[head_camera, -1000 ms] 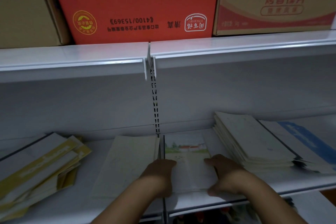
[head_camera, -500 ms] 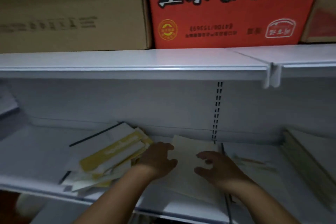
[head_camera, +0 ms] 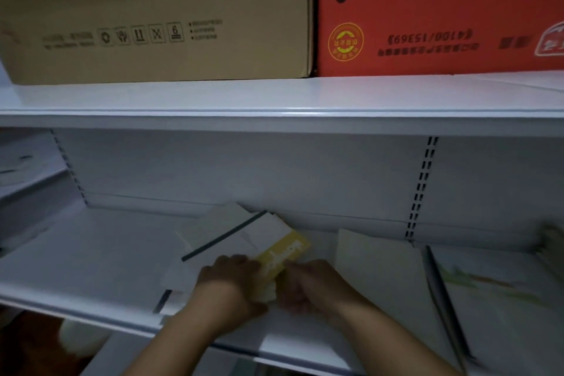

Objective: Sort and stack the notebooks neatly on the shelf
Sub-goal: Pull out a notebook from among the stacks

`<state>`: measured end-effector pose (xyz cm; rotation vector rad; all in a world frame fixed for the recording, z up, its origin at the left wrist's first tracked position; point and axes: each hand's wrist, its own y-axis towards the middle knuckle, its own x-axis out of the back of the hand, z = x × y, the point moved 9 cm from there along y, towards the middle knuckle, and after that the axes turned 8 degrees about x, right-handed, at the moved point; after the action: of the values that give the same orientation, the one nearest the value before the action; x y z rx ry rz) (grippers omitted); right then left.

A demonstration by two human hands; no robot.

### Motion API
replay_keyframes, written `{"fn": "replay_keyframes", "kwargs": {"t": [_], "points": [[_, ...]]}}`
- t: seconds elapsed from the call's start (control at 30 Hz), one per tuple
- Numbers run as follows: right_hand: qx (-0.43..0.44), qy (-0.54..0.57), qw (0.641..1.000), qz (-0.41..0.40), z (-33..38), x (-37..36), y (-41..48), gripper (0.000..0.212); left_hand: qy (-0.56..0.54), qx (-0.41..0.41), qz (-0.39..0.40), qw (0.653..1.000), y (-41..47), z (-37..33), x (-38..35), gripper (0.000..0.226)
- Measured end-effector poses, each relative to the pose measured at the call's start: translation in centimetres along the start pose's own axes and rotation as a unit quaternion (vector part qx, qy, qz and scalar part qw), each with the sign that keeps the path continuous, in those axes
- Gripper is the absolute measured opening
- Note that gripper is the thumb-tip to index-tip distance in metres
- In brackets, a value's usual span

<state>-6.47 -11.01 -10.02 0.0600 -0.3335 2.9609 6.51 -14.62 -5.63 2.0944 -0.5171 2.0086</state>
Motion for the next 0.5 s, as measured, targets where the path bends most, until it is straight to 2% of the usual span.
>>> {"fn": "replay_keyframes", "kwargs": {"t": [0.1,0.23,0.3,0.37,0.43,0.5], "points": [[0.027,-0.011,0.999,-0.029,0.5,-0.3,0.6,0.023,-0.039,-0.03,0.003,0.999,-1.2,-1.5,0.6,0.091],[0.067,-0.011,0.996,-0.063,1.4,1.1,0.2,0.021,-0.207,-0.016,0.012,0.978,-1.2,-2.0,1.8,0.083],[0.076,0.005,0.992,-0.099,1.9,3.4,-1.0,0.013,-0.231,0.001,-0.034,0.972,-0.7,-2.3,2.6,0.087],[0.072,0.032,0.988,-0.13,1.9,6.9,-2.5,0.021,-0.264,0.016,-0.06,0.962,-0.1,-3.1,3.1,0.072],[0.068,0.035,0.984,-0.159,1.4,11.0,-4.1,0.021,-0.344,0.019,-0.041,0.938,0.6,-5.1,2.9,0.049],[0.072,0.035,0.977,-0.199,0.9,15.3,-6.0,0.021,-0.386,0.008,-0.006,0.922,1.4,-8.1,1.8,0.043]]}}
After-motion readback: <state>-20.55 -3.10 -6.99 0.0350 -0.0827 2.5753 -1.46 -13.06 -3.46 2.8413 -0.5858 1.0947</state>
